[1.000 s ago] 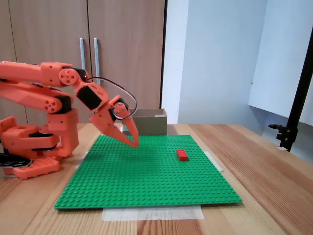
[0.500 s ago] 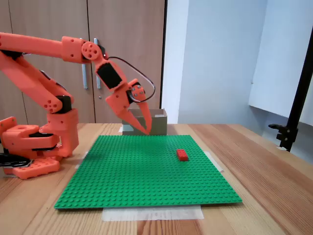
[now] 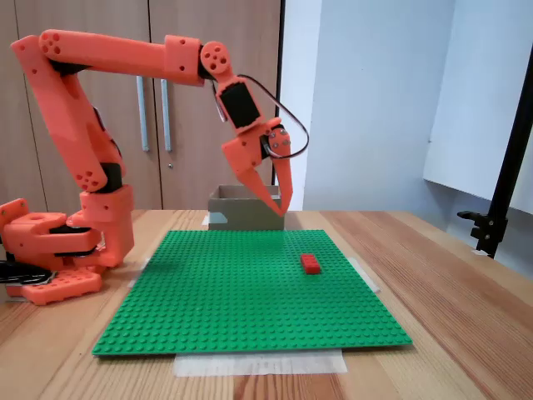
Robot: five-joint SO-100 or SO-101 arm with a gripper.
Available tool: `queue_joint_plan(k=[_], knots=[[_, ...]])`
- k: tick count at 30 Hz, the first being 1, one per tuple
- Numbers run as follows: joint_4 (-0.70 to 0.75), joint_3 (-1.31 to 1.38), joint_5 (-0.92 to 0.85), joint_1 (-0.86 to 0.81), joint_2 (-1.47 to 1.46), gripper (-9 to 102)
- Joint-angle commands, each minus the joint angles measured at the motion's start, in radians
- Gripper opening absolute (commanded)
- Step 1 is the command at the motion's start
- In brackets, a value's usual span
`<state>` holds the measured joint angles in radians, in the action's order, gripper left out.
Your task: Pick the red lego block and put it in the box.
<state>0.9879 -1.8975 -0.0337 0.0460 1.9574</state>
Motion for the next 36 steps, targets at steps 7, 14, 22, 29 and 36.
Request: queue_joint_plan(k=[7,14,22,29,36], knots=[[0.101,0.252,-0.008,0.0,-0.183,-1],[0.196,0.445,-0.005,0.0,-0.341,-1],[0.232,0.563,-0.025,-0.011,-0.472,9],[0.25,0.607,-0.028,-0.012,-0.534,17],[0.276,0.644,-0.026,0.003,-0.606,24]])
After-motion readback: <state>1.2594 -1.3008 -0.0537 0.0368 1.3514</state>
